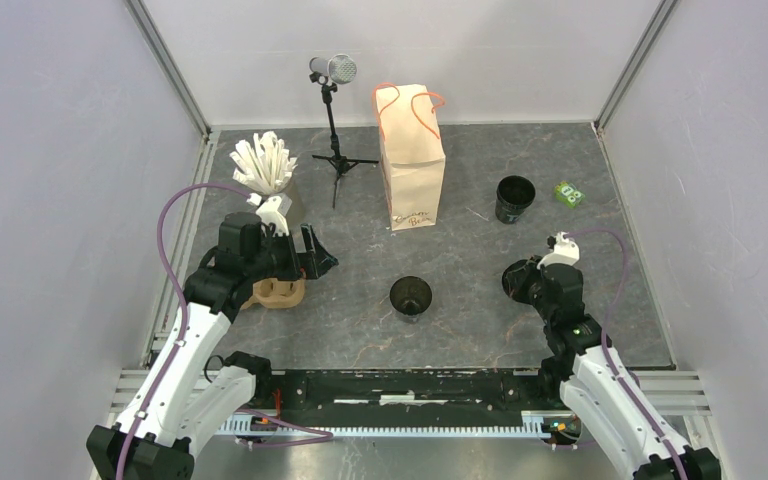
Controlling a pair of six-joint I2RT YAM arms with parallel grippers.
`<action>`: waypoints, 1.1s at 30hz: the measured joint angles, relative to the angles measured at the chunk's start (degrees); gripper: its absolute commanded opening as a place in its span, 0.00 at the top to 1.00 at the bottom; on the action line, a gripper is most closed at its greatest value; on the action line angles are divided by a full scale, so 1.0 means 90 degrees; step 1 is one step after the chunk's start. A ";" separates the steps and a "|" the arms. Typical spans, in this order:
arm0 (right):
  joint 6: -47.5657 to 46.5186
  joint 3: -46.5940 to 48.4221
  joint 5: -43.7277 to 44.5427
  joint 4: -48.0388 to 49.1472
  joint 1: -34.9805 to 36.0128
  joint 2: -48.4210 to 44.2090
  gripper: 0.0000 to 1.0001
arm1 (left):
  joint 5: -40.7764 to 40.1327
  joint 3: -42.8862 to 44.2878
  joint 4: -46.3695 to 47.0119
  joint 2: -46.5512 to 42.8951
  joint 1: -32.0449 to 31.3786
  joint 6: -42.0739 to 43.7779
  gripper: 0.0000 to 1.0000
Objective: Pack the takeout coffee
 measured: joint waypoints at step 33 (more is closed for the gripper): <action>0.0046 -0.0136 -0.0447 0.0121 -0.0316 -0.0206 0.92 | 0.0002 0.0000 0.0000 0.0012 0.0000 0.0000 0.00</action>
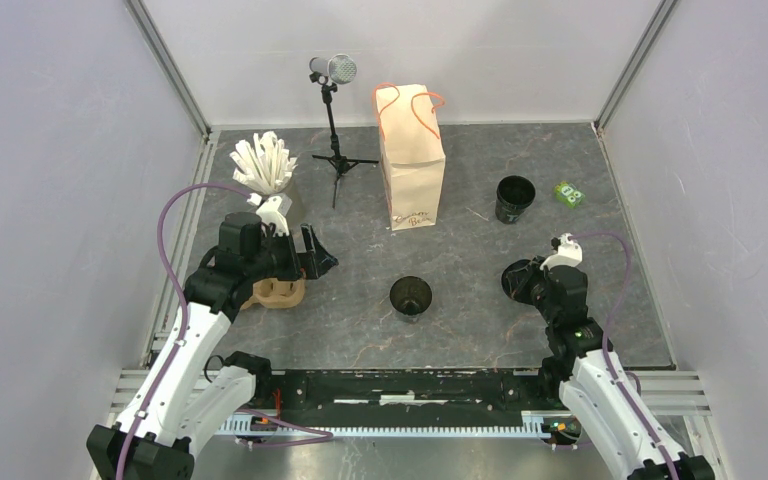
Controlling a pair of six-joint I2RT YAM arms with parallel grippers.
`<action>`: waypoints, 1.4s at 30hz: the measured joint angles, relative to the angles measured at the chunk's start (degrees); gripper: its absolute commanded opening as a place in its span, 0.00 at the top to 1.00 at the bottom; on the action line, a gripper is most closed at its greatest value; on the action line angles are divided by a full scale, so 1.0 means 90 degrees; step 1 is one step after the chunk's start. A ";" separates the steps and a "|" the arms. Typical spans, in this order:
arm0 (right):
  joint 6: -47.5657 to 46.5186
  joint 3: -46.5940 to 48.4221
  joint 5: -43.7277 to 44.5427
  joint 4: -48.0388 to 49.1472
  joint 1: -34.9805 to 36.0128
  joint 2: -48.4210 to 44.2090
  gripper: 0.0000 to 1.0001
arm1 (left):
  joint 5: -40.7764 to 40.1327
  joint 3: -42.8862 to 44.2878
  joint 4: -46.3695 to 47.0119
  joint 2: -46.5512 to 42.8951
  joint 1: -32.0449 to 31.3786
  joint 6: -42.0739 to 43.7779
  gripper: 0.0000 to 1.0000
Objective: Pack the takeout coffee
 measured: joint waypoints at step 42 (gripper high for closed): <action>-0.0335 0.0209 -0.0238 -0.0437 -0.0117 -0.0262 0.98 | 0.0000 0.0000 0.0000 0.0036 0.0000 0.0000 0.00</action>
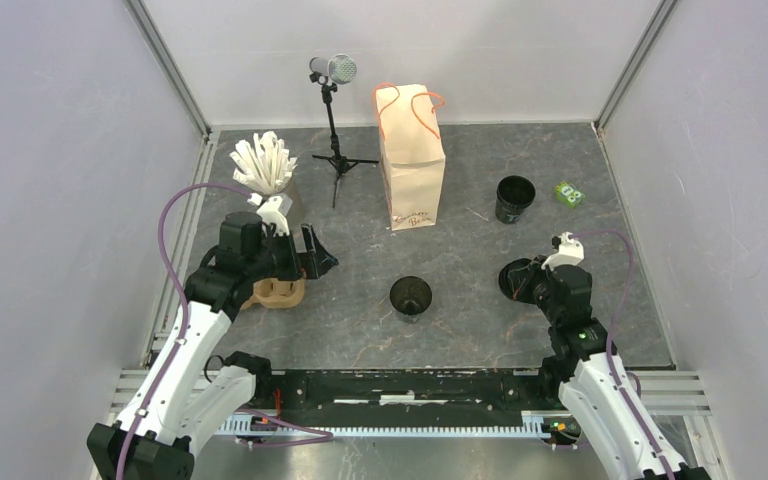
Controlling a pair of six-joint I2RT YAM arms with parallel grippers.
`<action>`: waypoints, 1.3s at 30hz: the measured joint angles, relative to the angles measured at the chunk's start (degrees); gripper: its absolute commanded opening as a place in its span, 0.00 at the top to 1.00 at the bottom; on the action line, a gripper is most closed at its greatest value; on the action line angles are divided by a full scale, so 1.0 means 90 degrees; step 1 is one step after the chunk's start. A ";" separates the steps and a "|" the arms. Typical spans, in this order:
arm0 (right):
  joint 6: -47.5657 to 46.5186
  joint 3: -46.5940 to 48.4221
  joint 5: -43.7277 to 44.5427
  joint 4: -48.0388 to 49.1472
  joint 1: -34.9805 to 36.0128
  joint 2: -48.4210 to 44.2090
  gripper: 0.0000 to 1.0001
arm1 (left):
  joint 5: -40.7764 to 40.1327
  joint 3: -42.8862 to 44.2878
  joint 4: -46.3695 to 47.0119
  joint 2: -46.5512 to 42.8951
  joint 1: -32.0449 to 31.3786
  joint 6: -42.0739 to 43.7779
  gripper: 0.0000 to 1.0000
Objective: Pack the takeout coffee
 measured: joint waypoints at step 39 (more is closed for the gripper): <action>0.0165 0.1263 -0.0117 -0.0724 -0.0126 -0.0420 1.00 | -0.0002 -0.0017 0.0000 0.0005 0.0000 0.0000 0.00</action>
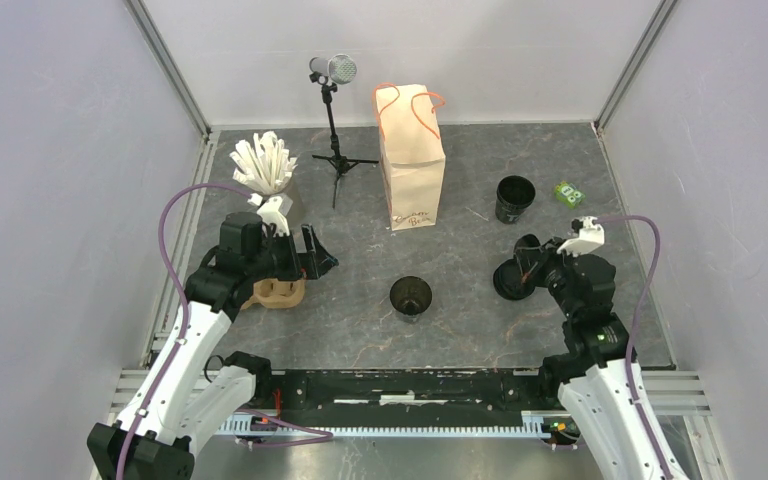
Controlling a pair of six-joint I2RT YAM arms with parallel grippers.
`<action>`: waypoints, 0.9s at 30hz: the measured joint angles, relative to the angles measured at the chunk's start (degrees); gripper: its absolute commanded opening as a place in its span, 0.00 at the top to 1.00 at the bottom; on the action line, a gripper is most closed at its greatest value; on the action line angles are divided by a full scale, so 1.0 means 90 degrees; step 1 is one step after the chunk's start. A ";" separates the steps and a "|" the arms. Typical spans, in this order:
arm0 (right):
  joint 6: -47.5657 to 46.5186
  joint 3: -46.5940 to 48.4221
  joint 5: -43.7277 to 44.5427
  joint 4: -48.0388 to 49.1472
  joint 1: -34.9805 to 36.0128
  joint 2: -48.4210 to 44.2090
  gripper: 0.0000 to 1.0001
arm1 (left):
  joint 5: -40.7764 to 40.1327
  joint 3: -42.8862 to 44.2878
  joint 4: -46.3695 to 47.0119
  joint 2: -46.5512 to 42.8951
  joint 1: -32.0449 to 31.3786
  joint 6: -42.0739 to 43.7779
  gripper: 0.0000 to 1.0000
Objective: Pack the takeout coffee
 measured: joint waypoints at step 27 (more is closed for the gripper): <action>0.0566 0.1236 -0.5406 0.1294 0.1154 0.1523 1.00 | 0.2096 -0.0136 0.3762 -0.0002 -0.3058 0.2885 0.00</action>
